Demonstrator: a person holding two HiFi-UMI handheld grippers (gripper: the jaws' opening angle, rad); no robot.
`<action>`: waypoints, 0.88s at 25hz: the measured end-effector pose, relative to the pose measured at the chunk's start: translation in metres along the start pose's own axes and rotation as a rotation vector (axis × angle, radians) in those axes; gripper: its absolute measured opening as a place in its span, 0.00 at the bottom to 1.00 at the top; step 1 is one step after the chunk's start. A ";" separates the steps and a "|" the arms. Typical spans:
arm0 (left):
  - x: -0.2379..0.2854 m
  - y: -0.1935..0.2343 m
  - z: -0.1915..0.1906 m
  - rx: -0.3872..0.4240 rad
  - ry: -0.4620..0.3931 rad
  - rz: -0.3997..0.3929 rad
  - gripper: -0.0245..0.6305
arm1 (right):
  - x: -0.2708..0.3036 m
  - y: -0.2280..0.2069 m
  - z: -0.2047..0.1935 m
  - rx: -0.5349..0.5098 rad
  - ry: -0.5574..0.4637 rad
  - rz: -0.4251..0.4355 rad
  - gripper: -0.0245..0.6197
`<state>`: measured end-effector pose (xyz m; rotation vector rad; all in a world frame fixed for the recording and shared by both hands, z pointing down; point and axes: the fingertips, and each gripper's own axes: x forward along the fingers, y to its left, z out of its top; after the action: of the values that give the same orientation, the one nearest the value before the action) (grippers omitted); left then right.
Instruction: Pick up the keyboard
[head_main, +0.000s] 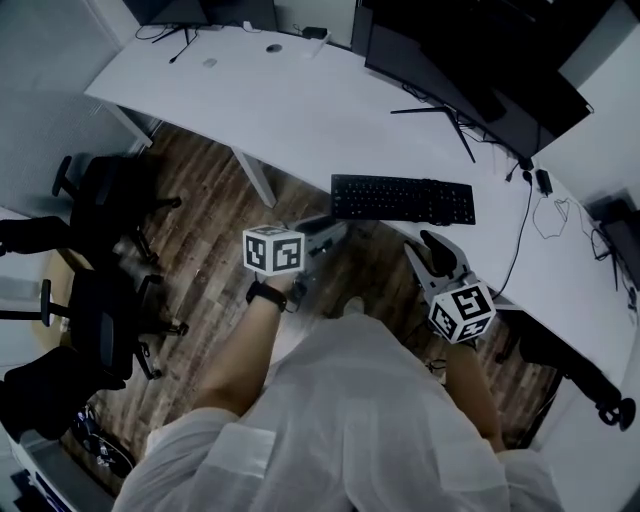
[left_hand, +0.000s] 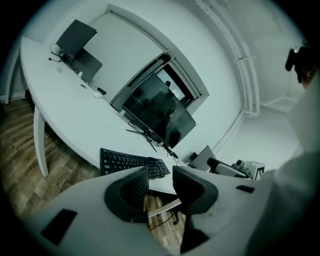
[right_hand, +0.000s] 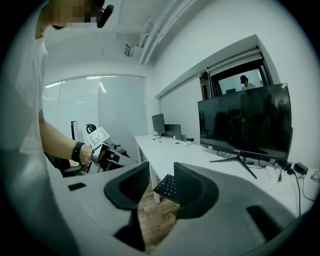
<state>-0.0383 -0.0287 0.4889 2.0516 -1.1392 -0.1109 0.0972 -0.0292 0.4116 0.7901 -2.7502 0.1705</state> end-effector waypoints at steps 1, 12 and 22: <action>0.006 0.003 0.001 -0.012 0.004 0.002 0.22 | 0.002 -0.005 0.000 0.009 0.001 0.002 0.28; 0.047 0.048 -0.002 -0.255 0.048 -0.087 0.24 | 0.035 -0.038 0.015 -0.024 0.013 0.097 0.28; 0.060 0.131 -0.041 -0.380 0.247 -0.061 0.29 | 0.079 -0.038 0.012 -0.008 0.072 0.075 0.28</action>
<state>-0.0759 -0.0891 0.6211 1.7074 -0.8311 -0.0930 0.0511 -0.1031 0.4249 0.6663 -2.7122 0.1991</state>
